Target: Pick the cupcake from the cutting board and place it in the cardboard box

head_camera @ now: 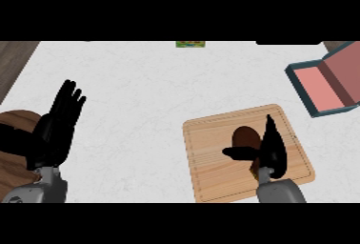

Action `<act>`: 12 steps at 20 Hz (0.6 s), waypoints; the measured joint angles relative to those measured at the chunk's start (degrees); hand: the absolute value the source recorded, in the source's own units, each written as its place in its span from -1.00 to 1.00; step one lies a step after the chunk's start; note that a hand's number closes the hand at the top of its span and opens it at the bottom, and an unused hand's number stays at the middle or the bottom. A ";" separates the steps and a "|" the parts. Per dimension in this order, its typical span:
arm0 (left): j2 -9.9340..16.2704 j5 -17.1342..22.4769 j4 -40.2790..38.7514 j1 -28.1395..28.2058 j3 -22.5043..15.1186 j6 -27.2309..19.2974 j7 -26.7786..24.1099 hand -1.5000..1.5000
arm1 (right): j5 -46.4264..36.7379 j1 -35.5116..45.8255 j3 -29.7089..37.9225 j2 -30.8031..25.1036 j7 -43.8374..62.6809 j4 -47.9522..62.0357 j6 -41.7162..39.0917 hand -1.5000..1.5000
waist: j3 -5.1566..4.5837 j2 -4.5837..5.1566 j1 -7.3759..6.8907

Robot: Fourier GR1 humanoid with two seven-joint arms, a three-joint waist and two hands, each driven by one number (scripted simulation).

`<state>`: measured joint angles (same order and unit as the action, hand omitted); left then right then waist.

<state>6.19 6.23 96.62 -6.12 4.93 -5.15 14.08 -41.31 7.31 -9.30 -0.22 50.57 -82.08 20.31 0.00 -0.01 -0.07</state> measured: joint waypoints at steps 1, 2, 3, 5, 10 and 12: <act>-0.16 0.16 -0.14 0.78 0.09 0.37 -0.79 0.00 | -0.12 -0.12 0.06 0.03 -0.65 0.61 0.41 1.00 | 0.00 -0.01 0.00; -0.09 -0.03 -0.32 0.80 0.10 0.54 -0.92 0.00 | -0.27 0.00 0.26 -0.16 -0.96 0.75 0.08 1.00 | 0.00 -0.01 0.00; -0.04 -0.07 -0.29 0.50 0.17 0.52 -0.64 0.00 | -0.30 0.21 0.39 -0.31 -1.98 1.40 0.05 1.00 | -0.02 -0.02 0.00; -0.57 -0.58 0.26 0.55 -0.52 0.07 -0.23 0.00 | -1.67 1.40 -0.05 -0.50 -2.53 2.99 -0.16 1.00 | -0.02 -0.02 -0.04; 0.08 0.09 -2.18 -0.59 1.00 0.92 -1.48 0.00 | -6.36 2.57 -1.24 -0.80 -1.10 3.08 -0.92 1.00 | -0.01 -0.01 0.04; -0.14 -0.01 -2.29 -0.42 0.92 0.89 -1.68 0.00 | -8.29 1.17 -2.46 -0.62 -1.16 2.39 0.23 1.00 | -0.02 -0.02 0.06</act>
<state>6.05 6.22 94.33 -6.54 5.85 -4.26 12.40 -49.60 8.48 -11.76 -0.84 49.41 -79.69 20.55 -0.02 -0.04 -0.01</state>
